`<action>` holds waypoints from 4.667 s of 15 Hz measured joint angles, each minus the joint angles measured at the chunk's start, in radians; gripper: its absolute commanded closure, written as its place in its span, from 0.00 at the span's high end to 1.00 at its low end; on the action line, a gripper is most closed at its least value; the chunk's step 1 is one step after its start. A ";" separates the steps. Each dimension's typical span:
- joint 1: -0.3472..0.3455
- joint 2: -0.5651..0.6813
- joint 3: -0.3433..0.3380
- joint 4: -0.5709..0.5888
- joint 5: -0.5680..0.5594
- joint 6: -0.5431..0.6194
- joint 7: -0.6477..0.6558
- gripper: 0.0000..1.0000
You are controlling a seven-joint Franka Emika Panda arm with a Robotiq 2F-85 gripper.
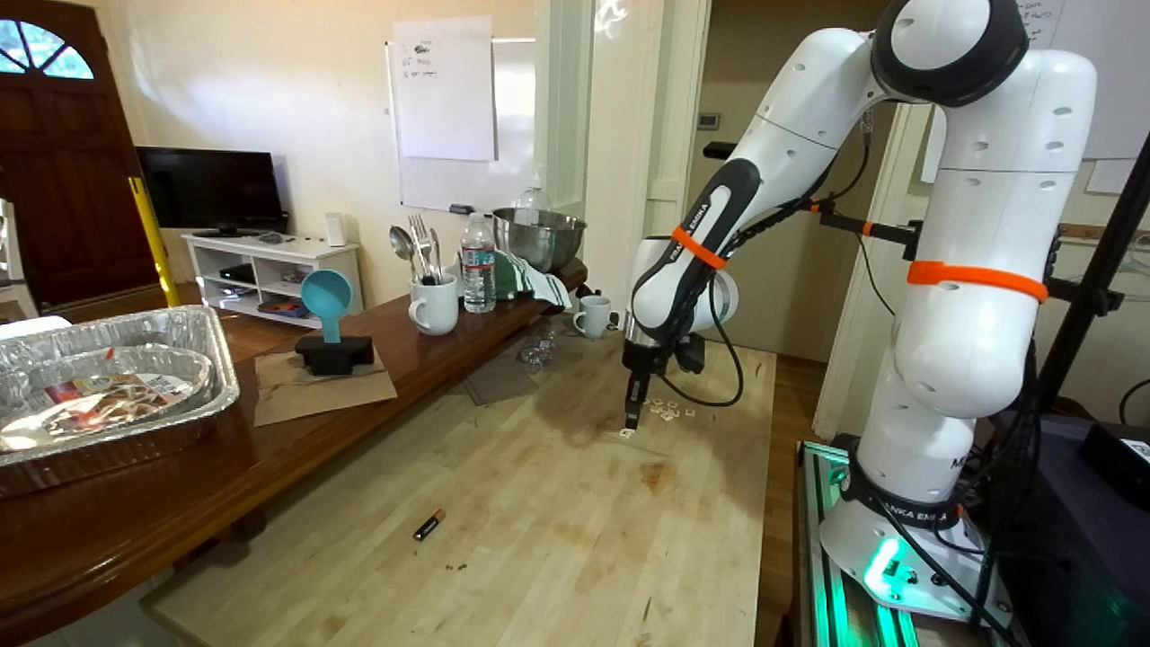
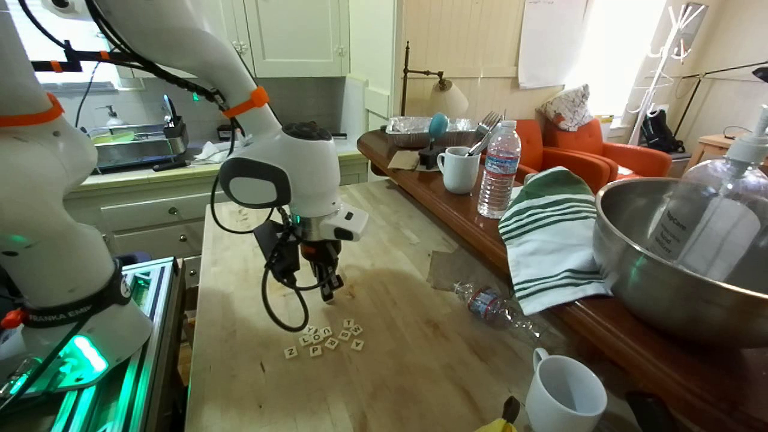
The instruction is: Move the word pieces on the table
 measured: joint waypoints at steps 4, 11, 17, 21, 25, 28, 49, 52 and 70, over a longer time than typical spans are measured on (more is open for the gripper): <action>0.003 0.000 0.000 0.000 0.031 0.000 0.006 0.00; 0.004 0.000 0.005 0.000 0.081 0.000 0.006 0.00; 0.005 -0.001 0.006 0.000 0.075 0.000 0.009 0.00; 0.007 -0.001 0.005 0.000 0.047 0.000 0.030 0.00; 0.014 -0.001 0.005 0.000 0.016 0.000 0.056 0.00; 0.016 -0.001 0.005 0.000 0.010 0.000 0.063 0.00; -0.005 -0.080 -0.075 0.000 -0.147 0.000 0.242 0.00; -0.028 -0.081 -0.111 -0.001 -0.174 -0.005 0.252 0.00; -0.088 -0.050 -0.192 -0.007 -0.216 -0.022 0.266 0.00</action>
